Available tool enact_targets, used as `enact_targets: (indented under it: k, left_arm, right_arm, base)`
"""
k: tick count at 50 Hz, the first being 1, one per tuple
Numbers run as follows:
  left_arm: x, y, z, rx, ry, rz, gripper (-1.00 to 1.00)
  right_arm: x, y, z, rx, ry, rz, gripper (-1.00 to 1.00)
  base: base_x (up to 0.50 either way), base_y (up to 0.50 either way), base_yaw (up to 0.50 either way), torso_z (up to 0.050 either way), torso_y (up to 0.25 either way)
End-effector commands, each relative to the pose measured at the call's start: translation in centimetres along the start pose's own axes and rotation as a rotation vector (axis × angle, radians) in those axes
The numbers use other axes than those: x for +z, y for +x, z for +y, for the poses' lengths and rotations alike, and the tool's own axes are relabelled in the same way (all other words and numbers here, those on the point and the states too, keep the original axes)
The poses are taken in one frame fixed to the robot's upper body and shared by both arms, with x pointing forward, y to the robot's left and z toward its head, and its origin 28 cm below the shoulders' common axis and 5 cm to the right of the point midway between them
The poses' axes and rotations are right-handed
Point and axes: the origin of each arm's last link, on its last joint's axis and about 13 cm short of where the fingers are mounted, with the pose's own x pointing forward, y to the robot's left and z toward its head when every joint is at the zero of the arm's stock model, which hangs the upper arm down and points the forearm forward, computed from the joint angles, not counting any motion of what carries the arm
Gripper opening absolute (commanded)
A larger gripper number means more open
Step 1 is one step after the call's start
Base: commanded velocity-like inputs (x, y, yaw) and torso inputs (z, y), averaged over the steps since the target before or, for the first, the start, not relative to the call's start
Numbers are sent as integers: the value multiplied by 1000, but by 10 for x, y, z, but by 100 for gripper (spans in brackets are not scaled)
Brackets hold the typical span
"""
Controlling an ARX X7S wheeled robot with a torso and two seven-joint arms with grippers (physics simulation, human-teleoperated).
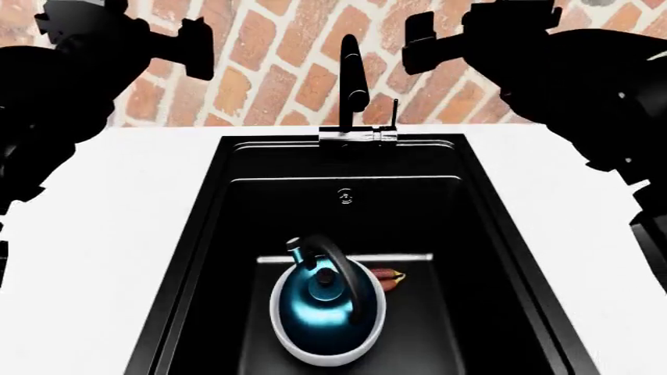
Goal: Pick the kettle non electric and bowl and place them in the sink. Then turn on the water.
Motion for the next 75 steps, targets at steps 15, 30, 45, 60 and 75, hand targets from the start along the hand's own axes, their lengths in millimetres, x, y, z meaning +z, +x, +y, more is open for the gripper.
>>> enact_targets:
  k: [15,30,45,60,75]
  left_arm:
    - [13,31,-5,21,-21,32,100]
    - [40,68,-20,67,-119,47,100]
    - [36,70,-27,44,-141,46,100]
    - [29,71,-26,60,-149,32,100]
    - [25,71,-26,57,-163,45,100]
  right_arm:
    - [7,49,9,-8,-17,-20,100]
    - [6,60,16,-26,13,-67,100]
    - [-2,62,19,-29,20,-72,100]
    - [-9,63,20,-32,28,-57,100]
    - [-11,63,20,-32,33,-51,100]
  base:
    - [0,0,0,0,0]
    - [0,0,0,0,0]
    - [0,0,0,0,0]
    - [0,0,0,0,0]
    - [0,0,0,0,-70]
